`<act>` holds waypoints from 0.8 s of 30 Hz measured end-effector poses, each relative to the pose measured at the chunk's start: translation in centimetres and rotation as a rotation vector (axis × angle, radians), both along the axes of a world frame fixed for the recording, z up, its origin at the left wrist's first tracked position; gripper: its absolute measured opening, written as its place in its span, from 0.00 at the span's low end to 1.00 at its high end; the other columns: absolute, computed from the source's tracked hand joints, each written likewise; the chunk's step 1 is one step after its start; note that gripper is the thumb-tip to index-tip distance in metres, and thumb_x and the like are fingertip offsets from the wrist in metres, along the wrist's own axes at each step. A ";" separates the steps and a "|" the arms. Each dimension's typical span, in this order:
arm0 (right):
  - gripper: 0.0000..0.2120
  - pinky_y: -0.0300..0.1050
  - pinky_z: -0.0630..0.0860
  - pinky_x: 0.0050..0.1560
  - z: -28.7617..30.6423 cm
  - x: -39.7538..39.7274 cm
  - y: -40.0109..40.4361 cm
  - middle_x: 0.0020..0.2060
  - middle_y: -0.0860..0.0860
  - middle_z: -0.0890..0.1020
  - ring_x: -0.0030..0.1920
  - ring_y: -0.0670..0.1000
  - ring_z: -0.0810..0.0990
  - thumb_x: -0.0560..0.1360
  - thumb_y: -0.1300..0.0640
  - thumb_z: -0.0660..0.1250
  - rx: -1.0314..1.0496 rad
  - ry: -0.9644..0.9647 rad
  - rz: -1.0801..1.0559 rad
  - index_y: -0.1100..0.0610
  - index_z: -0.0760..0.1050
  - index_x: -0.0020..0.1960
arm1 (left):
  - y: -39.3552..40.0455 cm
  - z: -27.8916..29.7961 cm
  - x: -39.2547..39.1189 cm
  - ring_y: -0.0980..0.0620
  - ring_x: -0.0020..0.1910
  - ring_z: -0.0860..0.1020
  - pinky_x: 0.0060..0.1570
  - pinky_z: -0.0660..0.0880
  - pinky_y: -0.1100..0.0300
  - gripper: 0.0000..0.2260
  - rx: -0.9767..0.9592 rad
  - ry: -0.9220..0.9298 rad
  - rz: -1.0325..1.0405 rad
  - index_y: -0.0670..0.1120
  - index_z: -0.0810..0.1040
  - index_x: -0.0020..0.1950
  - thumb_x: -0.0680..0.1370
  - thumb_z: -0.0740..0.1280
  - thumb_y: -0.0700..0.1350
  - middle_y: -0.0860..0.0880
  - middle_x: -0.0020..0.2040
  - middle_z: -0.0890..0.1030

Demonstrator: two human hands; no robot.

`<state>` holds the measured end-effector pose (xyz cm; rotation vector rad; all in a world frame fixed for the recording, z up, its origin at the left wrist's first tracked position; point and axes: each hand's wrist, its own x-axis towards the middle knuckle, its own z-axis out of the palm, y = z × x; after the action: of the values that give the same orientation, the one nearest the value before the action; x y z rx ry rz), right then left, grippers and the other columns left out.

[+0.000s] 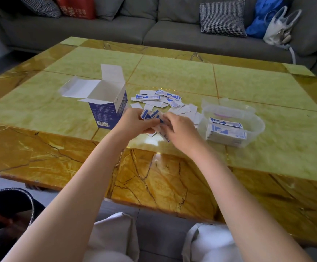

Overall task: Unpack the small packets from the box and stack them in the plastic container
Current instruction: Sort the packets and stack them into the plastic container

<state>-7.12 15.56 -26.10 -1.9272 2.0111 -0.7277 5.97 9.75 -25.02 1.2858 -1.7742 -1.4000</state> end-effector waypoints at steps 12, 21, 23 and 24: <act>0.07 0.41 0.74 0.44 0.2 -1.0 -0.7 0.49 0.54 0.81 0.48 0.52 0.78 0.77 0.62 0.63 -0.118 0.001 -0.173 0.59 0.78 0.51 | -0.7 -1.2 2.0 0.41 0.52 0.78 0.46 0.74 0.53 0.12 -0.535 -0.922 -0.008 0.43 0.77 0.58 0.79 0.56 0.40 0.42 0.55 0.79; 0.08 0.37 0.68 0.37 -0.1 -0.9 -0.5 0.50 0.53 0.80 0.44 0.49 0.75 0.77 0.62 0.61 0.165 -0.048 -0.153 0.59 0.77 0.52 | 0.9 -1.5 0.9 0.48 0.56 0.76 0.53 0.74 0.57 0.13 -0.496 -0.724 -0.298 0.46 0.77 0.60 0.76 0.65 0.42 0.46 0.61 0.75; 0.07 0.35 0.66 0.32 -0.1 -1.3 -0.3 0.50 0.52 0.79 0.43 0.49 0.74 0.77 0.61 0.61 0.218 -0.064 -0.174 0.58 0.76 0.53 | 0.9 -1.4 1.2 0.52 0.50 0.78 0.46 0.73 0.64 0.14 -0.423 -0.598 -0.298 0.45 0.76 0.61 0.76 0.66 0.42 0.47 0.59 0.78; 0.07 0.35 0.66 0.31 0.0 -1.4 -0.2 0.49 0.52 0.79 0.42 0.49 0.74 0.77 0.61 0.61 0.206 -0.067 -0.199 0.58 0.76 0.52 | 0.8 -1.4 1.5 0.53 0.48 0.78 0.44 0.72 0.67 0.14 -0.410 -0.549 -0.278 0.46 0.76 0.61 0.75 0.67 0.41 0.48 0.59 0.78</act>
<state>-8.53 15.31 -26.13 -1.5855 2.1633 -0.5938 7.45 10.51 -26.38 1.3037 -2.5267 -0.7706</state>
